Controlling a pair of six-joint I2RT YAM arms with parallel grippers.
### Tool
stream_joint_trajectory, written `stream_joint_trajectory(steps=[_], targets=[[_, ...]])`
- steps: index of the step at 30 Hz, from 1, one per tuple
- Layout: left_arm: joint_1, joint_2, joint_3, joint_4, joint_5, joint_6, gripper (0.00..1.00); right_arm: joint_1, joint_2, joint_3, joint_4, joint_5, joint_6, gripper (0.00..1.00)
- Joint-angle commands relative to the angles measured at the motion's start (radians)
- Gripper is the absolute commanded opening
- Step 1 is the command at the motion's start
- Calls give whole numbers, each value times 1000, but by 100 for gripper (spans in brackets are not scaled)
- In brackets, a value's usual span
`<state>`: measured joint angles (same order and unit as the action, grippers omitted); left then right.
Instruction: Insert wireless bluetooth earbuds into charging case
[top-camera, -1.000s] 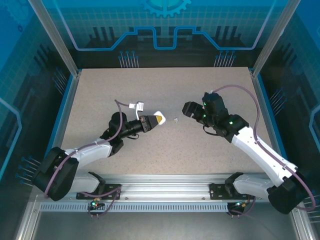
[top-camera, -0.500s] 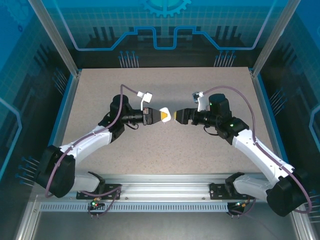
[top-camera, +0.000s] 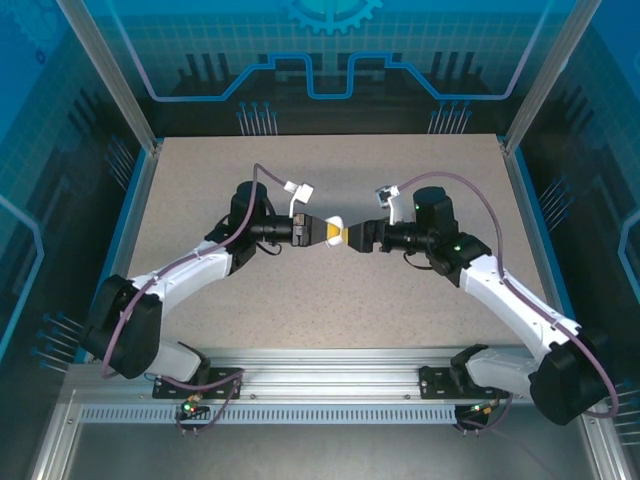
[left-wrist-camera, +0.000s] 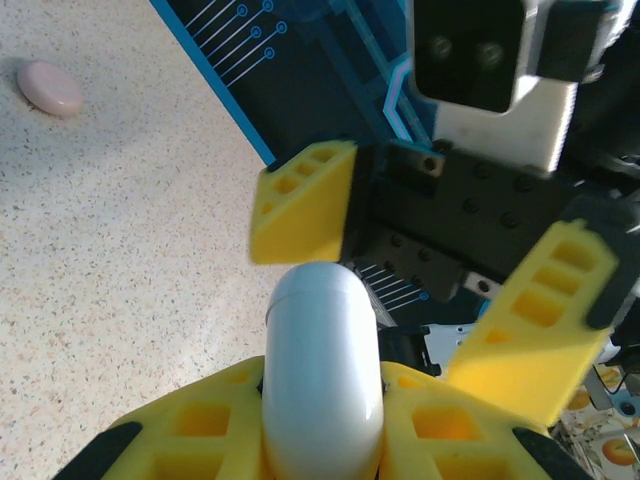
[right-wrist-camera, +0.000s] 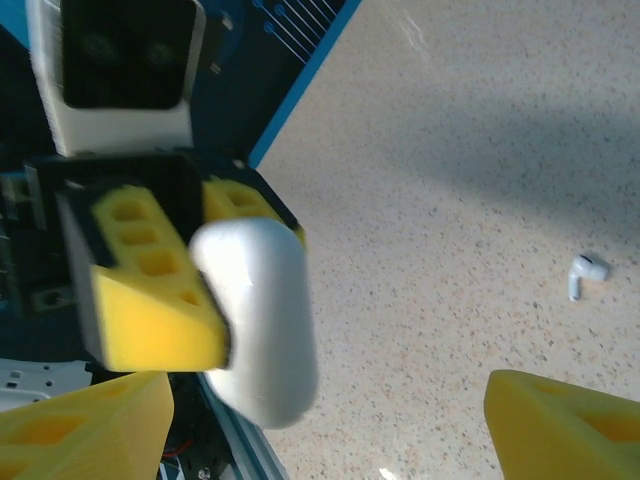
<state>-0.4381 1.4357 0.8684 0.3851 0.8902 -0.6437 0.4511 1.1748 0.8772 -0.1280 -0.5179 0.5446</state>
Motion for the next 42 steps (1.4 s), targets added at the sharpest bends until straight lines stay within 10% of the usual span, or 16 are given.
stream_joint_trajectory(steps=[1, 20, 42], targets=[[6, 9, 47, -1, 39, 32, 0, 5, 40, -17, 30, -20, -20, 81], [9, -20, 3, 7, 60, 49, 0, -129, 78, -103, 68, 18, 46, 73], [13, 7, -9, 65, 36, 34, 0, -14, 1, -30, 82, 2, 106, 60]])
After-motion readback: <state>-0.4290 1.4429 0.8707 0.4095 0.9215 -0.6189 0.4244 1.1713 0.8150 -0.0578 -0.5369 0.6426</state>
